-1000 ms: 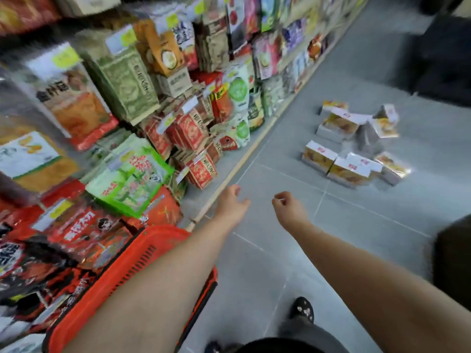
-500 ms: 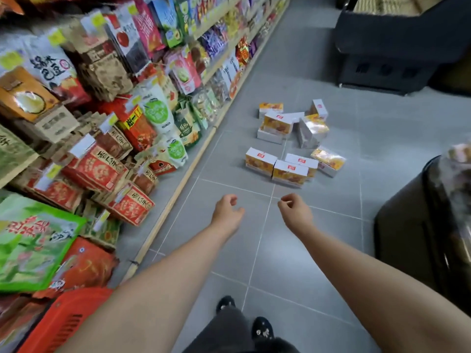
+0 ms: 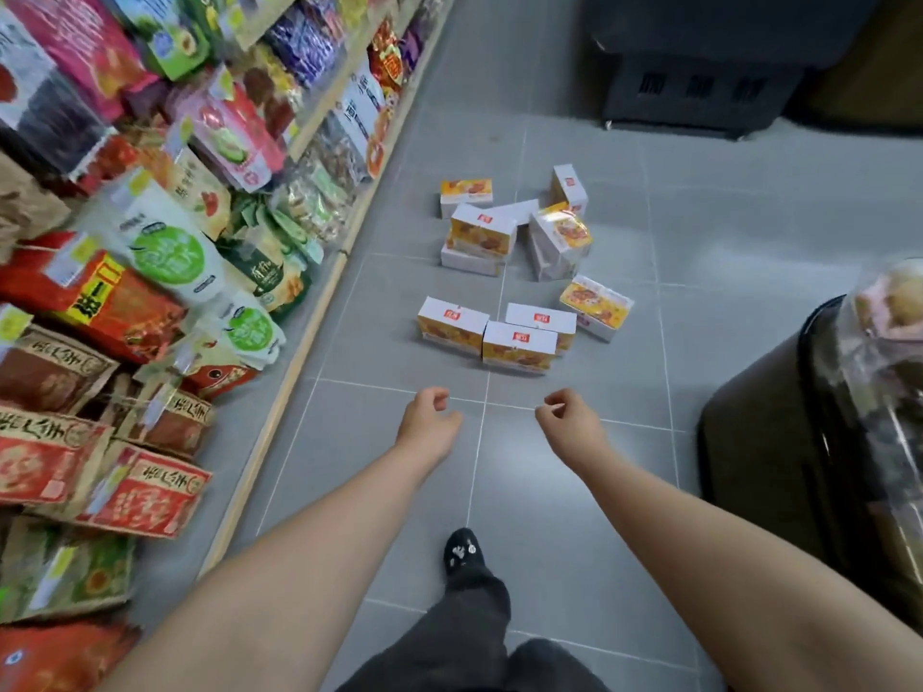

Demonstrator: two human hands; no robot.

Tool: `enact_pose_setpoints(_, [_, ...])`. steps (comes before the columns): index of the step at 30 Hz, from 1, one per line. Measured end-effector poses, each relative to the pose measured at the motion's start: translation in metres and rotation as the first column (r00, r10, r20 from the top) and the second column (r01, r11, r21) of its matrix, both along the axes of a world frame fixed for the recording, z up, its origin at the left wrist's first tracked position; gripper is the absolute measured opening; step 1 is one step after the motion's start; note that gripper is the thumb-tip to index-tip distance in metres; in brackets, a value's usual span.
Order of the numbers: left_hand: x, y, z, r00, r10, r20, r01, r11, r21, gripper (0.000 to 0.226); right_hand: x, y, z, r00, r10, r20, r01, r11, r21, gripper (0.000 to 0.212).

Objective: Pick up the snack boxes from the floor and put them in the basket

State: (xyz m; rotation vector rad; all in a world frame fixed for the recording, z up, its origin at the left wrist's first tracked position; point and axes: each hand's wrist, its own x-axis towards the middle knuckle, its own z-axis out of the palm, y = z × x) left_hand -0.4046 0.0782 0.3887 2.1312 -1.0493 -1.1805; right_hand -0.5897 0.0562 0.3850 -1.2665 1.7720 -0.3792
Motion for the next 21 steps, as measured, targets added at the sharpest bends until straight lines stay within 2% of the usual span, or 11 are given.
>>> enact_pose_setpoints(5, [0.008,-0.082,-0.002,1.000,-0.002,0.025,0.001,1.000,0.021,0.043,0.001,-0.075,-0.008,0.999,-0.037,0.029,0.035,0.998,0.051,0.032])
enact_pose_setpoints(10, [0.016,-0.161,-0.017,0.999,-0.011,0.032,0.009,0.998,0.060,0.043,-0.001,-0.164,-0.020,1.000,-0.008,-0.007,0.009,0.997,0.075,0.029])
enact_pose_setpoints(17, [0.041,-0.291,-0.045,0.996,0.080,0.037,-0.083,0.993,0.085,0.045,0.020,-0.321,-0.051,0.985,0.153,-0.078,-0.143,0.983,0.114,0.036])
enact_pose_setpoints(21, [0.062,-0.360,-0.072,0.995,0.088,0.037,-0.093,0.986,0.141,0.046,0.047,-0.404,-0.073,0.945,0.301,-0.129,-0.288,0.951,0.111,0.039])
